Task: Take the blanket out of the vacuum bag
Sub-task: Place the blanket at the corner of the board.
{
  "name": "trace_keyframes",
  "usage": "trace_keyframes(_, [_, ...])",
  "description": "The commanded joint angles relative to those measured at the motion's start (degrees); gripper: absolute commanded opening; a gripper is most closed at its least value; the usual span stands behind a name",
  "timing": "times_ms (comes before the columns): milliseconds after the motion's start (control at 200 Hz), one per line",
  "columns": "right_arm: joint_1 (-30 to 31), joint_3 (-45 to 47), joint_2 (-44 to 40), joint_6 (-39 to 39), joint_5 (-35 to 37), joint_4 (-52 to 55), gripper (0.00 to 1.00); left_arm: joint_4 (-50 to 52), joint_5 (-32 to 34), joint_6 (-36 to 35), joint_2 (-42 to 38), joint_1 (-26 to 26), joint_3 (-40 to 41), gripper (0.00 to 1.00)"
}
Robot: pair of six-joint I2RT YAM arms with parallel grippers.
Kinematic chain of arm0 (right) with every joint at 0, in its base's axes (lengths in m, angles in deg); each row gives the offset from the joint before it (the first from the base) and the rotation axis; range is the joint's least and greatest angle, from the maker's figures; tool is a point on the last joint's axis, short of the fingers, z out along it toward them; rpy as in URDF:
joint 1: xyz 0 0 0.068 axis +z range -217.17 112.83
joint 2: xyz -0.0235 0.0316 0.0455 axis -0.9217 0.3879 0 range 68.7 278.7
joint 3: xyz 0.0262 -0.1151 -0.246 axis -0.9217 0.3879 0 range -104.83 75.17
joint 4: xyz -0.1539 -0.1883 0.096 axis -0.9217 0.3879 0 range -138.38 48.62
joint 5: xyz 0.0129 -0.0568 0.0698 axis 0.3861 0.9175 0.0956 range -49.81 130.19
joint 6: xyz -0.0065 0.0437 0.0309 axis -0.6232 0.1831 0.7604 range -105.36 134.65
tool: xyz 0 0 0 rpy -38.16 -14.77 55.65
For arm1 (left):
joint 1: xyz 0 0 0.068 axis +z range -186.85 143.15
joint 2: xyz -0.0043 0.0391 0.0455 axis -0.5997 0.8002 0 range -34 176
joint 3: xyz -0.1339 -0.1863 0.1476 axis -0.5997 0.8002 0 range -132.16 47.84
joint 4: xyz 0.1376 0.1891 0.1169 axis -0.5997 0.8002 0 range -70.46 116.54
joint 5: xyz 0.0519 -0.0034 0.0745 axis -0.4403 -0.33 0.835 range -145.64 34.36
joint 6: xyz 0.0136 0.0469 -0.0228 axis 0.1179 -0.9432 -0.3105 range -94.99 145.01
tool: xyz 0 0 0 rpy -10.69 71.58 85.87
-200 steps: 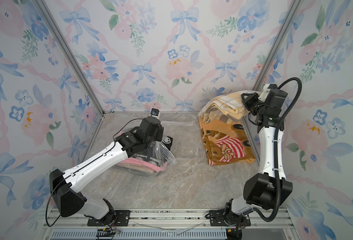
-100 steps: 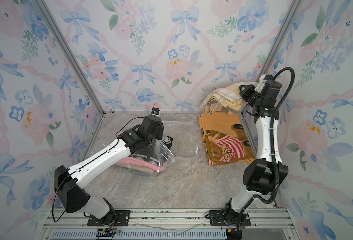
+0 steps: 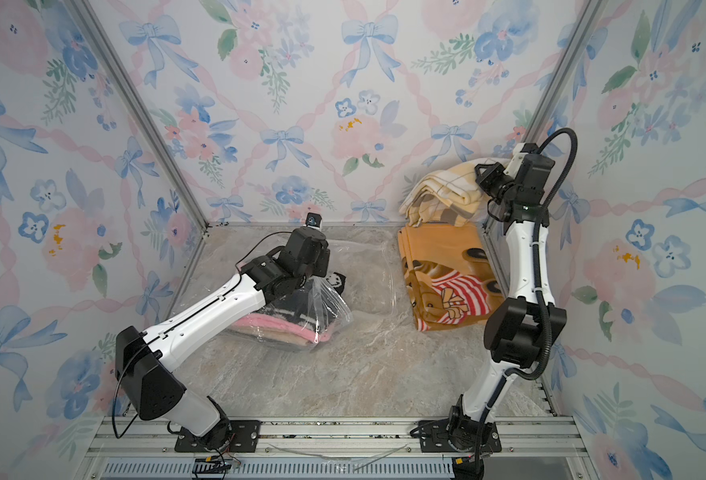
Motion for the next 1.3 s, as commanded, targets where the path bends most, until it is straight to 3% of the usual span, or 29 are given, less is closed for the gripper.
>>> trace_keyframes(0, [0.6,-4.1,-1.3,-3.2,-0.2,-5.8,0.00,0.0,-0.3,-0.7,0.7,0.5,-1.1,0.00])
trace_keyframes(440, [0.1,21.6,-13.5,-2.9,2.3,-8.7,0.00,0.0,-1.7,0.1,-1.7,0.4,0.1,0.00])
trace_keyframes(730, [-0.8,27.3,-19.4,0.9,8.8,7.1,0.00,-0.1,-2.6,1.6,-3.6,-0.2,1.7,0.00])
trace_keyframes(1295, [-2.2,45.3,-28.7,7.8,12.6,12.4,0.00,-0.2,-2.8,2.5,-8.1,-0.6,5.2,0.00])
